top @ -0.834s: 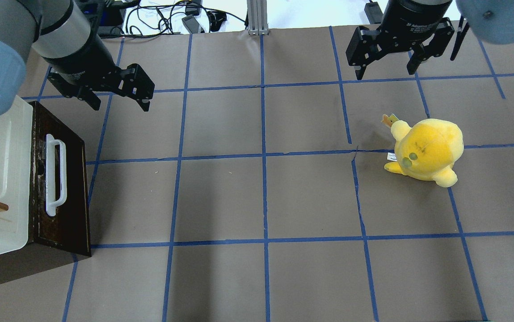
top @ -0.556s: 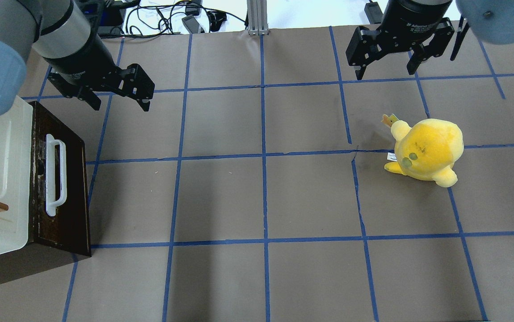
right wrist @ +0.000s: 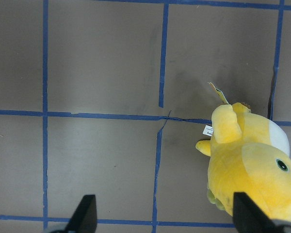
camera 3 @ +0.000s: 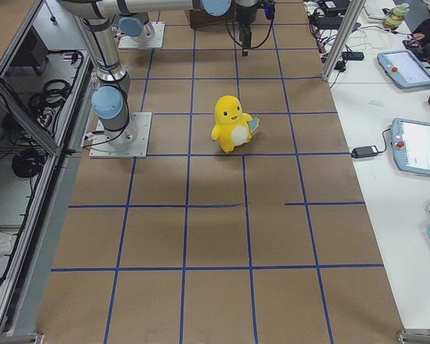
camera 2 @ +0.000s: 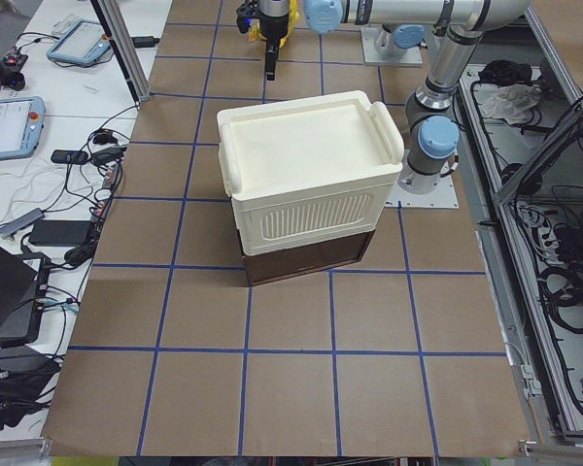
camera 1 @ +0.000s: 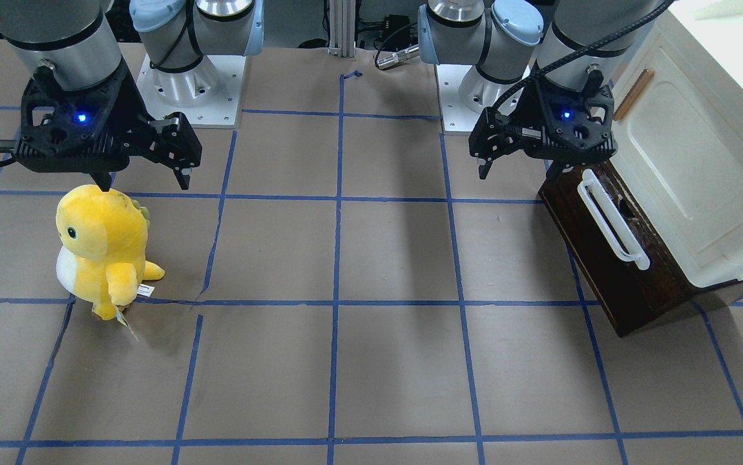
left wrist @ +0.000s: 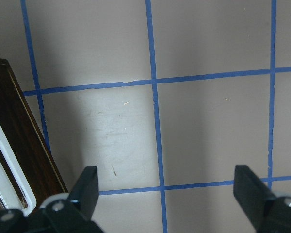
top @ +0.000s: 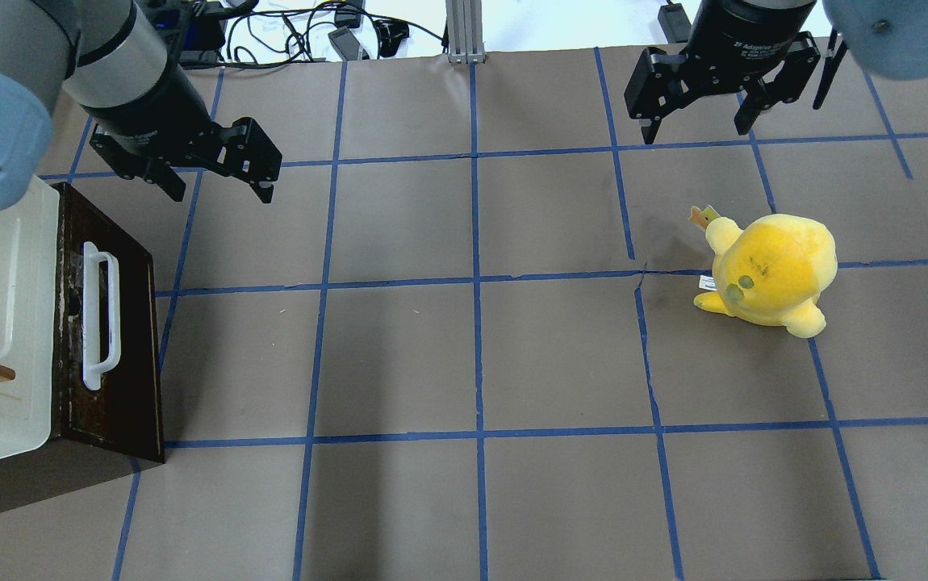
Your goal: Pull drawer sideways
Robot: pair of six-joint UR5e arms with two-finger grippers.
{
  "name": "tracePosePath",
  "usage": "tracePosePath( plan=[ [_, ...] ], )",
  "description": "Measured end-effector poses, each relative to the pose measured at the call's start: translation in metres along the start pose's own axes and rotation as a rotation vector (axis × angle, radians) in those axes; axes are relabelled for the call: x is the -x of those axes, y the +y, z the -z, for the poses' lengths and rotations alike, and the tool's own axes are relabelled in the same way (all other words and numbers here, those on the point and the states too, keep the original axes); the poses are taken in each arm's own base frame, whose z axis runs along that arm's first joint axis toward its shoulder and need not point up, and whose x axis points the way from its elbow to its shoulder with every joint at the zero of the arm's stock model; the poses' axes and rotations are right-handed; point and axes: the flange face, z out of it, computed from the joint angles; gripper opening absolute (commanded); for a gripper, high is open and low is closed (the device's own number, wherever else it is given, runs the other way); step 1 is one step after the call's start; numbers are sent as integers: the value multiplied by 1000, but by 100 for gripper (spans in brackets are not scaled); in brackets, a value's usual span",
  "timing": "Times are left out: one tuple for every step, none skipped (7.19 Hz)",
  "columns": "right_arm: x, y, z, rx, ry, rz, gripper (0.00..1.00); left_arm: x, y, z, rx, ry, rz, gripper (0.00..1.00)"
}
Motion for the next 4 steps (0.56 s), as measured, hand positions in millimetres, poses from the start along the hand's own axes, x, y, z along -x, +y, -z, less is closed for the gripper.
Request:
tracePosePath(
  plan=[
    [0, 0, 0, 0, 0, 0, 100, 0, -1, -1, 2, 0, 0, 100],
    [0, 0, 0, 0, 0, 0, 100, 1, -2, -2, 3, 0, 2, 100],
    [0, 0, 0, 0, 0, 0, 100, 3, -2, -2, 3, -2, 5, 100],
    [0, 0, 0, 0, 1, 0, 100, 3, -2, -2, 2, -3, 6, 100]
  ],
)
